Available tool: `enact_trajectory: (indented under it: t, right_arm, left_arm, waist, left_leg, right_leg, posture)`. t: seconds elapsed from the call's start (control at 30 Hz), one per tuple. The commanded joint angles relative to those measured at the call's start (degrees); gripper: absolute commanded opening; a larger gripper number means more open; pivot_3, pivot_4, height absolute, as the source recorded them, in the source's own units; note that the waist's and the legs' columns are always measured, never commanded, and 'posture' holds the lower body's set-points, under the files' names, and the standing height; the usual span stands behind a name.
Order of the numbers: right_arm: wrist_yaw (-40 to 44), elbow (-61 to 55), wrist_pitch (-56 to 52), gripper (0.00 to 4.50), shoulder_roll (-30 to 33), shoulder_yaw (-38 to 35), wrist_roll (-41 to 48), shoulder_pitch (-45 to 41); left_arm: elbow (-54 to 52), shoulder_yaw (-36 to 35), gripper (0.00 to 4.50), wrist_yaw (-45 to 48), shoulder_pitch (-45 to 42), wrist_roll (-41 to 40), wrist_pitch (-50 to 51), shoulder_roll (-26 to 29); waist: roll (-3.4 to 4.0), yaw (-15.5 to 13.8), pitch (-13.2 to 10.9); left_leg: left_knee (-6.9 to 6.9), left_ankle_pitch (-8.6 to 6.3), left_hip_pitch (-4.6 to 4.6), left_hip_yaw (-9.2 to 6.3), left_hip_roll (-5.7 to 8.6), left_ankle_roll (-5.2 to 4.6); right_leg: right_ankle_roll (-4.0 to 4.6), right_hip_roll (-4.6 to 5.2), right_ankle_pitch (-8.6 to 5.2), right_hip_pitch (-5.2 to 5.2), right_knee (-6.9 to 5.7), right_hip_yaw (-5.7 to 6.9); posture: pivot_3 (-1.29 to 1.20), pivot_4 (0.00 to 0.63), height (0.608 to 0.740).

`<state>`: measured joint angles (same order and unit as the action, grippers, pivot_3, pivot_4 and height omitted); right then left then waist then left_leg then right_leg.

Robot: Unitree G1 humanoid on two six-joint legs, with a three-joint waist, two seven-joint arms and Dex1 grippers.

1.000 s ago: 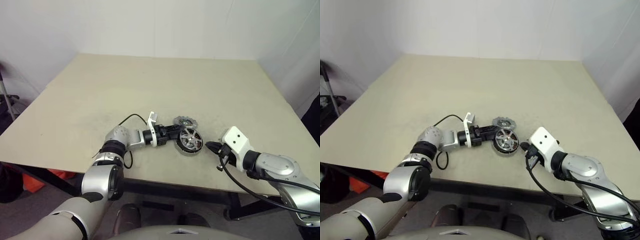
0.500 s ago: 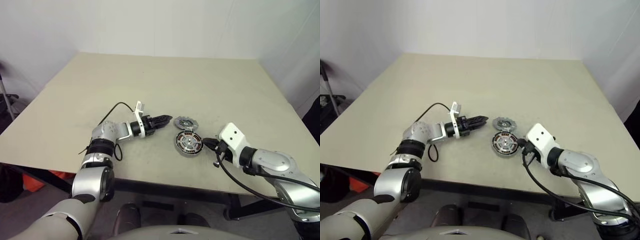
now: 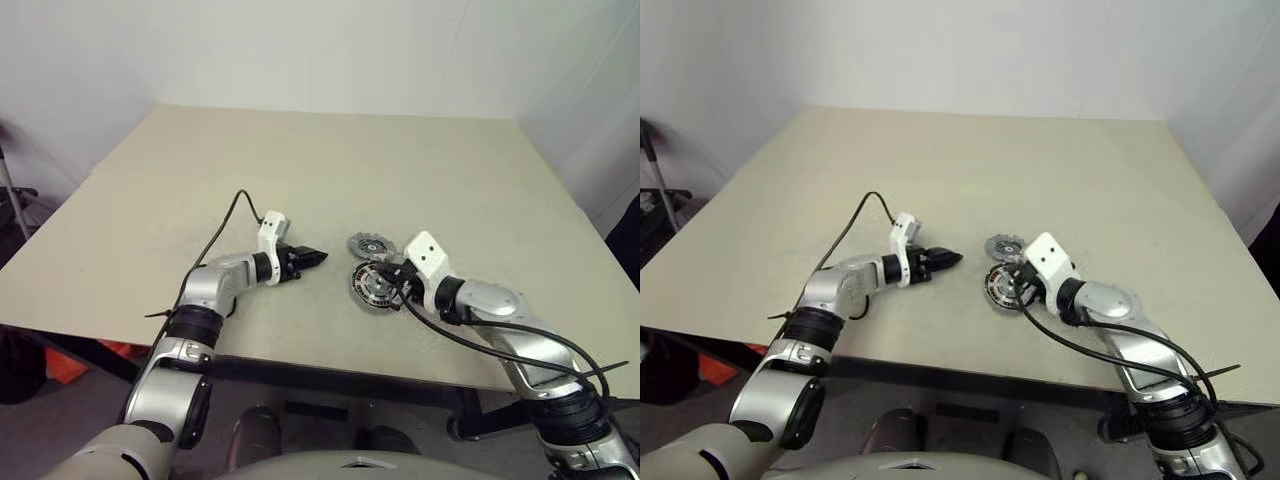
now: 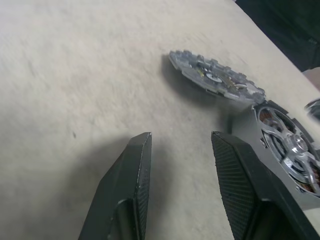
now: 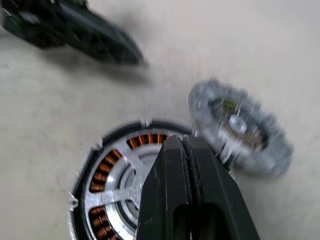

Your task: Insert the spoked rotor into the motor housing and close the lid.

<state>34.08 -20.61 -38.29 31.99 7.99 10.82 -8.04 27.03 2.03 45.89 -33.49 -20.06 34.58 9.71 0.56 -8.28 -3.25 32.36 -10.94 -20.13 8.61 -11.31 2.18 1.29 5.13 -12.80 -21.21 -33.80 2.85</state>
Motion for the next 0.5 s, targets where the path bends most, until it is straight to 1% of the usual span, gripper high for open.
enact_trajectory:
  t: [0.03,0.17,0.27,0.33,0.4,0.5]
  right_arm:
    - [0.0,1.1,2.8,0.00,0.4,0.5,-1.4,1.3]
    - [-0.2,-1.3,4.1,0.00,0.8,-0.8,-1.5,1.7]
    - [1.5,-5.4,4.8,0.00,3.3,-2.2,-1.1,1.1]
    - [4.3,-8.8,4.2,0.00,7.3,-2.9,-1.2,-0.3]
    - [7.6,-10.1,5.3,0.00,13.1,-1.9,-3.3,-1.4]
    - [14.8,-8.9,11.8,0.00,24.4,1.7,-9.6,-3.4]
  left_arm:
    - [-3.8,-0.9,2.00,-0.6,-0.2,-0.3,-1.5,0.4]
    - [-5.5,-0.8,2.00,-0.8,0.2,-0.3,-2.2,0.8]
    - [-7.0,0.7,2.00,0.6,0.7,0.4,-3.3,1.4]
    - [-7.7,2.7,2.00,1.9,1.0,1.8,-4.9,2.1]
    - [-7.7,4.0,2.00,2.8,0.9,2.6,-6.3,2.4]
    - [-6.8,5.1,2.00,3.0,0.3,3.7,-8.1,2.4]
  waist:
    - [0.01,0.0,0.0]
    - [0.01,0.1,0.0]
    - [0.01,0.1,0.0]
    - [0.03,0.1,0.0]
    - [0.02,0.1,0.0]
    - [0.03,-0.1,0.0]
  left_leg:
    - [0.00,0.00,0.00,0.01,0.00,0.00]
    - [0.01,0.01,0.05,0.01,-0.01,0.01]
    - [0.03,0.01,0.04,0.01,-0.01,0.02]
    - [0.04,0.01,0.02,0.01,0.00,0.02]
    - [0.05,0.00,0.03,0.00,-0.01,0.01]
    - [0.07,0.00,0.05,0.00,-0.02,0.00]
  right_leg:
    - [0.00,0.00,0.00,-0.01,0.00,-0.01]
    - [0.00,0.00,0.00,0.03,-0.01,0.00]
    - [0.00,0.00,0.00,0.03,-0.02,0.00]
    - [-0.01,0.00,0.01,0.00,-0.03,-0.01]
    - [-0.02,-0.01,0.01,0.02,-0.03,-0.02]
    - [-0.03,-0.02,0.01,0.05,-0.03,-0.02]
  posture:
    - [0.00,0.000,0.740]
    - [0.00,0.000,0.740]
    - [0.00,0.000,0.740]
    - [0.00,0.000,0.740]
    - [0.00,0.000,0.740]
    - [0.00,0.000,0.740]
